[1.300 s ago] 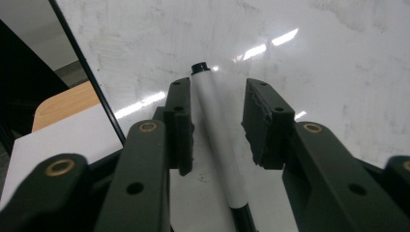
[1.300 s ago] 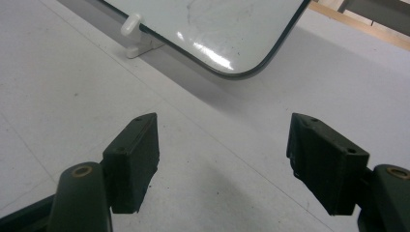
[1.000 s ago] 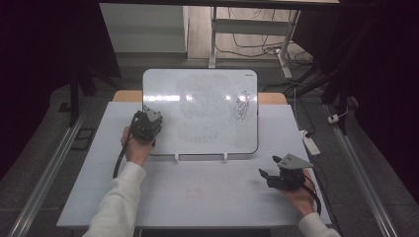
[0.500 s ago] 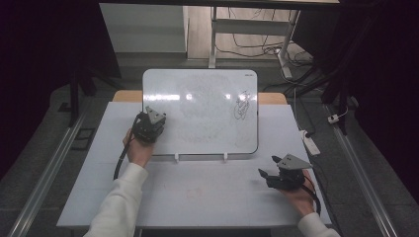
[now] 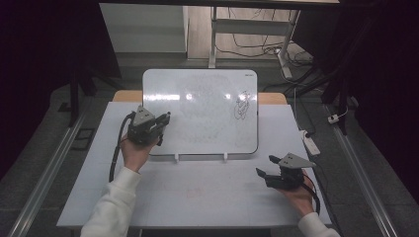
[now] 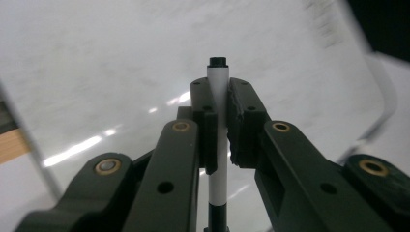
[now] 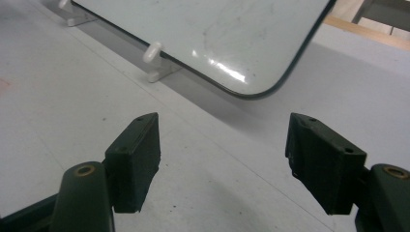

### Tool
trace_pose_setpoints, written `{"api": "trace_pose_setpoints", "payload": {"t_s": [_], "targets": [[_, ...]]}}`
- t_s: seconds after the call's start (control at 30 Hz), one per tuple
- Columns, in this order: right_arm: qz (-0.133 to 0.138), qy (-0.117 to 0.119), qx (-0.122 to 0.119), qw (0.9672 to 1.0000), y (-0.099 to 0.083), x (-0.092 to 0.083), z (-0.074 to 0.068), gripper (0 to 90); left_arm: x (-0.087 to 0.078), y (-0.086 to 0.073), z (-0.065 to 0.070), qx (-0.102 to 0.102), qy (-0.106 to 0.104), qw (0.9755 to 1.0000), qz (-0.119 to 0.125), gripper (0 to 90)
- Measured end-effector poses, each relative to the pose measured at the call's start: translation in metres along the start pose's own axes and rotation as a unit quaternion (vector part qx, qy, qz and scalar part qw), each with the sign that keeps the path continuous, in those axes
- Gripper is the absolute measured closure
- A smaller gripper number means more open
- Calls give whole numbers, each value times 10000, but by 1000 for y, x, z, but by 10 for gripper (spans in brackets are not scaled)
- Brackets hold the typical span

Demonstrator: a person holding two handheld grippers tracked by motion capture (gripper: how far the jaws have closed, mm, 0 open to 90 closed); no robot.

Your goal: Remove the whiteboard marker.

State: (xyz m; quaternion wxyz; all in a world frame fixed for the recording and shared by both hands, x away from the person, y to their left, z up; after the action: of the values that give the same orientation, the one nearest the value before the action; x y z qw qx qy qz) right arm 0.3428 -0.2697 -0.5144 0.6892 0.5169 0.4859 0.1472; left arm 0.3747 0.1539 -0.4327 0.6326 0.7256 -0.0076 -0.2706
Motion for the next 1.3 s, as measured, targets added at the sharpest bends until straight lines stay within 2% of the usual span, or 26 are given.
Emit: {"api": "trace_pose_setpoints", "payload": {"t_s": [0.03, 0.23, 0.4, 0.53, 0.57, 0.6, 0.63, 0.7, 0.93, 1.3], "targets": [[21, 66, 28, 10000, 2, 1, -2, 272, -1, 2, 6, -41, -214, 9998, 42, 817], [137, 345, 155, 9992, 14, 5, -11, 287, 1, 5, 27, -128, -809, 9966, 96, 817], [233, 681, 136, 9973, 29, 14, -24, 291, 7, 3, 54, 50, -1123, 9936, 49, 817], [164, 920, 34, 9956, 41, 26, -37, 292, 12, 1, 78, 255, -1290, 9913, 16, 817], [146, 971, 31, 9952, 43, 29, -40, 293, 13, 0, 83, 309, -1327, 9907, 15, 817], [132, 1027, 23, 9946, 45, 33, -42, 293, 13, 0, 83, 309, -1327, 9907, 15, 817], [108, 1066, 16, 9942, 47, 35, -44, 295, 14, 0, 93, 384, -1396, 9895, 28, 817], [106, 1176, 65, 9930, 50, 41, -47, 302, 15, -1, 100, 433, -1461, 9883, 49, 817], [35, 1438, 210, 9894, 63, 58, -60, 331, 19, -2, 119, 561, -1591, 9856, 100, 816], [-58, 1637, 369, 9858, 76, 79, -73, 398, 23, -8, 142, 826, -1700, 9820, 62, 816]]}}
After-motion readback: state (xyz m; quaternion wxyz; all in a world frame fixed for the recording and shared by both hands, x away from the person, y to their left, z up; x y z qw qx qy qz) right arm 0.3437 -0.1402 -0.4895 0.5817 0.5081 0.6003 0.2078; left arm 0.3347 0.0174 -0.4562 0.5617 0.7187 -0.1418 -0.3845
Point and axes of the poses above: each handheld gripper's, and its own axes: x roughly forward along the jaws, y roughly out of its top, z roughly to its right, the point moved 3 cm from there along x, roughly forward along the jaws, and after that the axes turned 11 degrees about y, right-handed, at the moved point
